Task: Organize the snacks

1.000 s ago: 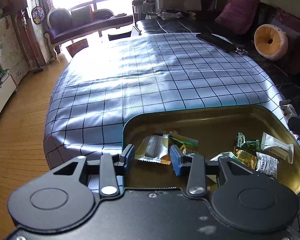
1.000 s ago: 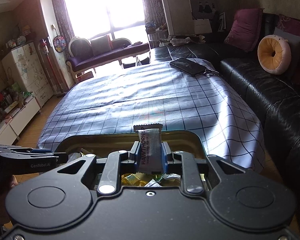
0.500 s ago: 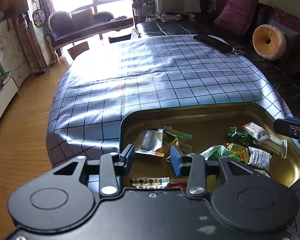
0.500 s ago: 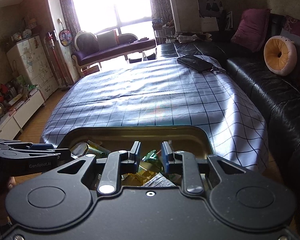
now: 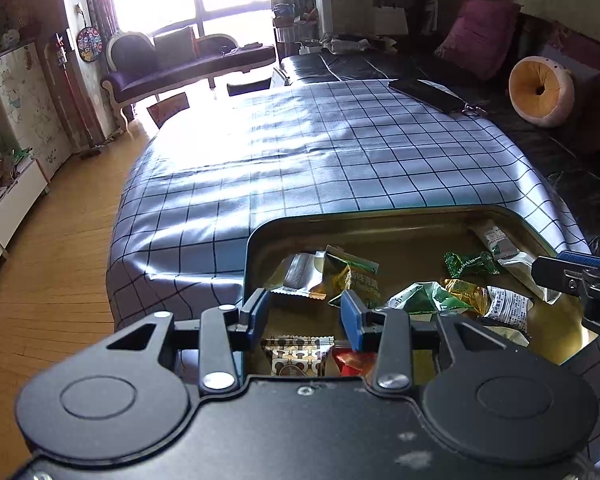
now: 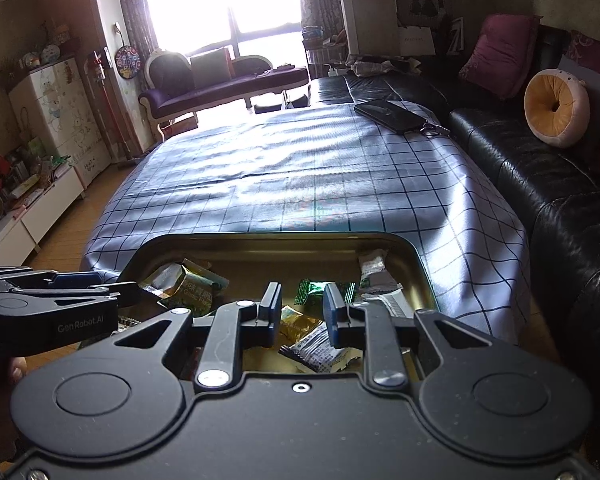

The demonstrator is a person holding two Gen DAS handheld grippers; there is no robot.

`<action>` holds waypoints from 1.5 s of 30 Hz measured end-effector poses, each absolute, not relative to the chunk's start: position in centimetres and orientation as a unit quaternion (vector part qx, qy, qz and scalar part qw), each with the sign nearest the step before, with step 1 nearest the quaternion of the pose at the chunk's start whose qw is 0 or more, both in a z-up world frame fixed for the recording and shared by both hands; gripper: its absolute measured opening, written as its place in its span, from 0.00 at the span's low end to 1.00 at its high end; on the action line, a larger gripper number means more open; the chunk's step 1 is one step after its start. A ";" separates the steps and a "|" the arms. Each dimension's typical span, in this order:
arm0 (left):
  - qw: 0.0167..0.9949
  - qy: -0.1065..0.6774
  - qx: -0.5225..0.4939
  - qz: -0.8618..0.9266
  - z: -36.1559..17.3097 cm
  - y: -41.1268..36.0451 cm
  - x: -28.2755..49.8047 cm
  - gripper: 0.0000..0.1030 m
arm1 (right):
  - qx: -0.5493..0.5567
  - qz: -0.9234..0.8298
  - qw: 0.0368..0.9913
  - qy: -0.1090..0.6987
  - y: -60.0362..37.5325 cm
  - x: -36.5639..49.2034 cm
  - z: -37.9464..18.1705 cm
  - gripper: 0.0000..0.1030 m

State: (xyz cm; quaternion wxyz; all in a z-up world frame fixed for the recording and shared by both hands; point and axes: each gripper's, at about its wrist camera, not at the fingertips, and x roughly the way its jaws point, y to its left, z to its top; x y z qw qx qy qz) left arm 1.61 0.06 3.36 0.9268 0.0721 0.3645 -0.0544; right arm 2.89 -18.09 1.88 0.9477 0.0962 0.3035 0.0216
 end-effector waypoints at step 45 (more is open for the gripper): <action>0.918 0.384 0.079 -0.051 1.3 0.1 -0.6 0.40 | 0.078 0.014 0.936 0.344 -16.8 0.9 -0.1 0.31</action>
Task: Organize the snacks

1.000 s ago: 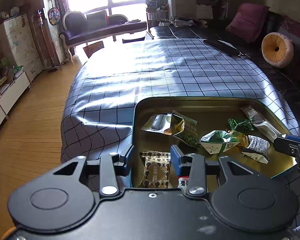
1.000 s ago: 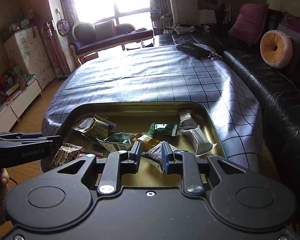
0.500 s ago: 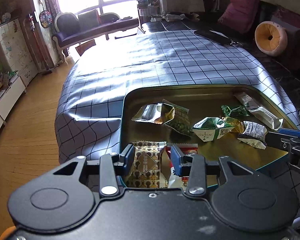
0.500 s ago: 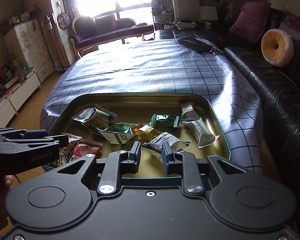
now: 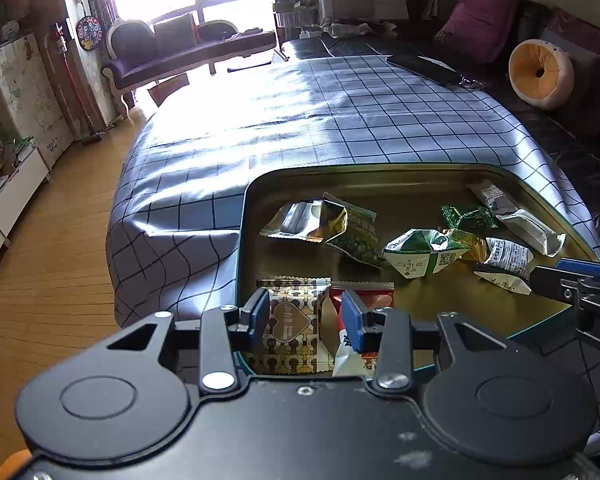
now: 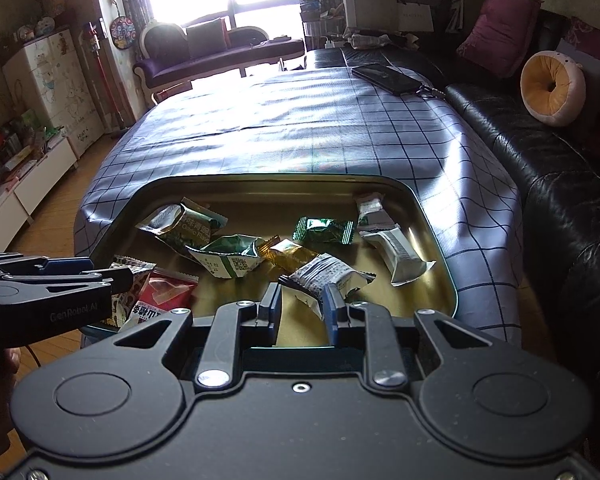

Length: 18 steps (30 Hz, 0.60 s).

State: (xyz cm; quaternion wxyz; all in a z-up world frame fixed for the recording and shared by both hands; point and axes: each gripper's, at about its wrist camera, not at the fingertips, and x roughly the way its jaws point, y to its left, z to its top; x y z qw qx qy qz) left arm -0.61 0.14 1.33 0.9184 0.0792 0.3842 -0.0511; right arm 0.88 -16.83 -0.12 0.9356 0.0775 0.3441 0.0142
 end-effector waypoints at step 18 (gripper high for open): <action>0.916 0.390 0.078 -0.052 1.2 0.1 -0.5 0.40 | 0.076 0.016 0.934 0.349 -16.7 0.9 -0.3 0.31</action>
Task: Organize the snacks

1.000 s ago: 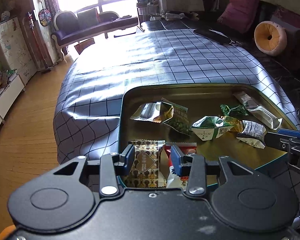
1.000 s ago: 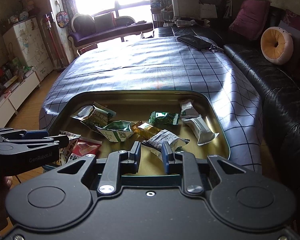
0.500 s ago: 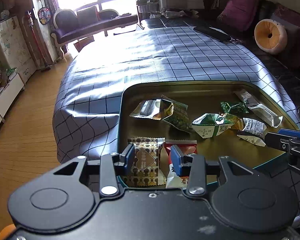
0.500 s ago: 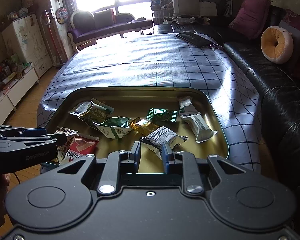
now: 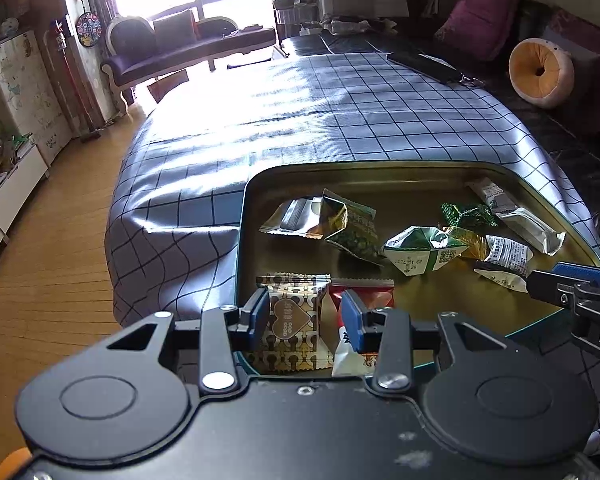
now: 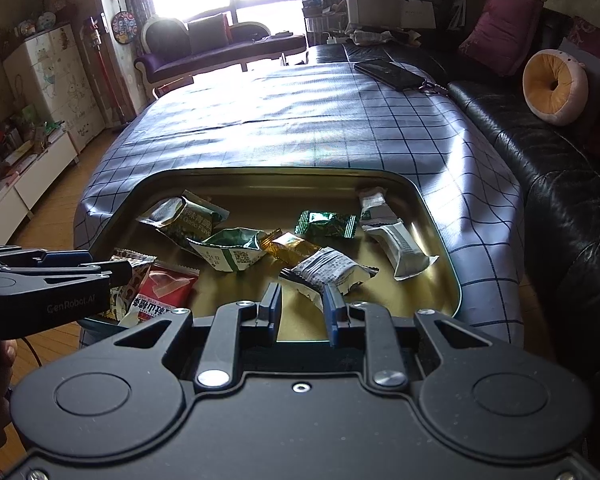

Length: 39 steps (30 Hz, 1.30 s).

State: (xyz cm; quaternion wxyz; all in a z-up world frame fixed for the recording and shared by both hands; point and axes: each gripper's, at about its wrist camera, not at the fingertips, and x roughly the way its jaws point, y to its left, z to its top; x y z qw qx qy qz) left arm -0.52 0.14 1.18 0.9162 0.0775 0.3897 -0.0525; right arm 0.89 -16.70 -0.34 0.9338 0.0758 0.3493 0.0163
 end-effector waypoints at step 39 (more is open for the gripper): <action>0.915 0.393 0.070 -0.058 1.3 0.3 -0.2 0.40 | 0.094 0.009 0.933 0.347 -17.3 1.0 -0.6 0.31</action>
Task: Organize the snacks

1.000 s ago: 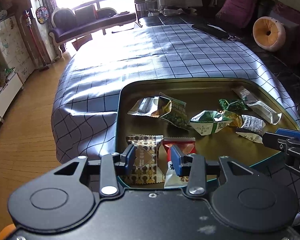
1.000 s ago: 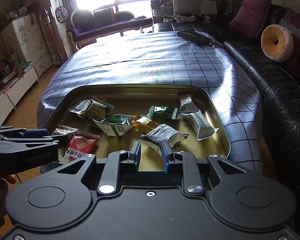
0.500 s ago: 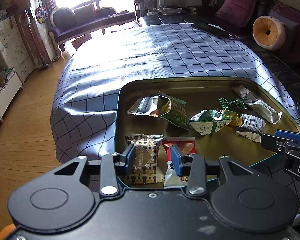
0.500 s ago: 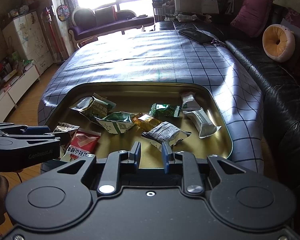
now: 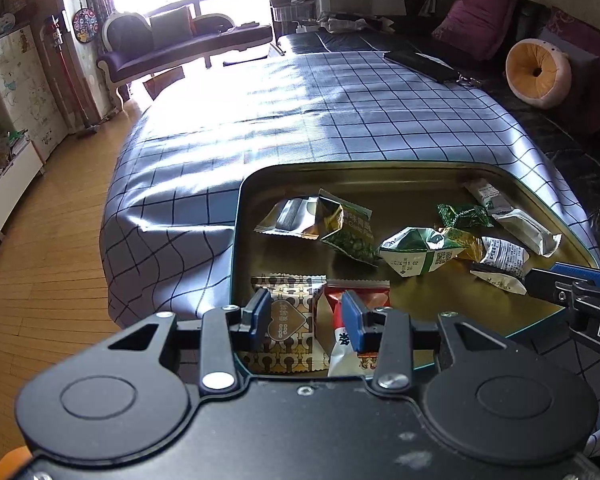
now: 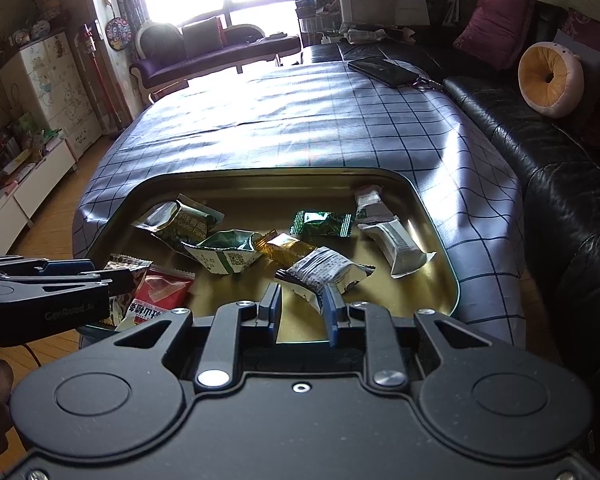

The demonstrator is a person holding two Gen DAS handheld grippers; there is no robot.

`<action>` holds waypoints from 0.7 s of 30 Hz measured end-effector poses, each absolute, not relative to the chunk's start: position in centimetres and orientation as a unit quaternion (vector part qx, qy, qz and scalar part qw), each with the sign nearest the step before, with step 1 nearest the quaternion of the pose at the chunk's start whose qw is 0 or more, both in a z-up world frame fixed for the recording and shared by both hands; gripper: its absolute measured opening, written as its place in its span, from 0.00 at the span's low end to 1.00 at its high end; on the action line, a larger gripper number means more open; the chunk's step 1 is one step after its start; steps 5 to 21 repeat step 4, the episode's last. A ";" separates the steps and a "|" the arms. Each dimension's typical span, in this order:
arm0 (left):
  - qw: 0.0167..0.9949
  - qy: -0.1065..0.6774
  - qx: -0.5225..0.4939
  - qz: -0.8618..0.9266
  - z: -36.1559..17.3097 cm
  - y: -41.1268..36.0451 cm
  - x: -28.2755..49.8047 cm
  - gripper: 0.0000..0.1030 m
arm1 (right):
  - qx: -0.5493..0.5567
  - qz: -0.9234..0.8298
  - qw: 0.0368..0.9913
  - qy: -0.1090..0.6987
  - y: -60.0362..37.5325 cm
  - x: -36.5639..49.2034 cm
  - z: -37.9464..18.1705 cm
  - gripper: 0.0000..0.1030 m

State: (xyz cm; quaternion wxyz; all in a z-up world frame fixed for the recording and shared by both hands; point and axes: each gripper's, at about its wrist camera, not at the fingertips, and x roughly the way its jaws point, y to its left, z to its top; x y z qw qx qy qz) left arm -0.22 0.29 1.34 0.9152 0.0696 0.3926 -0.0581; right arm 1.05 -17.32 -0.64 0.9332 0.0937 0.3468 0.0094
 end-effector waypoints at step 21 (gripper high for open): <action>0.915 0.394 0.066 -0.055 1.2 0.4 0.0 0.40 | 0.098 0.004 0.934 0.342 -17.6 1.1 -0.6 0.31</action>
